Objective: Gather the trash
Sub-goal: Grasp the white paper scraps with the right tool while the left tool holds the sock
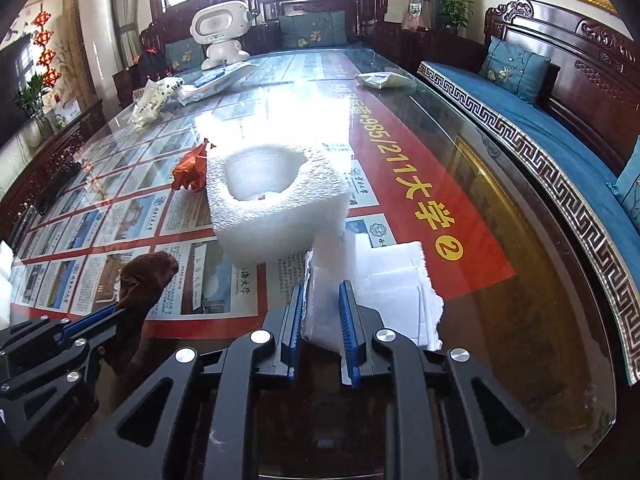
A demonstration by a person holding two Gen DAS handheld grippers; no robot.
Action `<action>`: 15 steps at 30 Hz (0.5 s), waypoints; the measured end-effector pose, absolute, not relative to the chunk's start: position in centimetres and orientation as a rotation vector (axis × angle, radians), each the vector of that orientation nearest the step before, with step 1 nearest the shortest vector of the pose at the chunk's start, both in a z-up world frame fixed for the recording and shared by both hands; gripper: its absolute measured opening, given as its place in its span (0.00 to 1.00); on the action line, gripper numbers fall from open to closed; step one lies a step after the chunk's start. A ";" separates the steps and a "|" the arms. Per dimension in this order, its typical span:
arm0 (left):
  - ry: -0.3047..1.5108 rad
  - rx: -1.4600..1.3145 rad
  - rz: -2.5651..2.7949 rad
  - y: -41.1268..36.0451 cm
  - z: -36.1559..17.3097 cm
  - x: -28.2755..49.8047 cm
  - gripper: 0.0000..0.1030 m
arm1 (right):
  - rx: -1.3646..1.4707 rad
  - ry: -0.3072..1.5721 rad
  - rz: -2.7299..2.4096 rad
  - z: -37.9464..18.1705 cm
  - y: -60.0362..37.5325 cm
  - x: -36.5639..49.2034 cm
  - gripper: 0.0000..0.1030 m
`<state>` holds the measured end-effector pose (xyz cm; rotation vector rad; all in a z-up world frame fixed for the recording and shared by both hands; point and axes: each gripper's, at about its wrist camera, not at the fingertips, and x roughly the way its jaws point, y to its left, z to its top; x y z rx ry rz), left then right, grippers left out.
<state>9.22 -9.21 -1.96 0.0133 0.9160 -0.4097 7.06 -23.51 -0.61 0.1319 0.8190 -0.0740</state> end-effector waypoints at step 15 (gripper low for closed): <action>0.911 -0.004 -0.421 -8.7 -1.1 5.2 0.12 | 0.170 0.759 0.022 1.4 -22.2 -0.1 0.07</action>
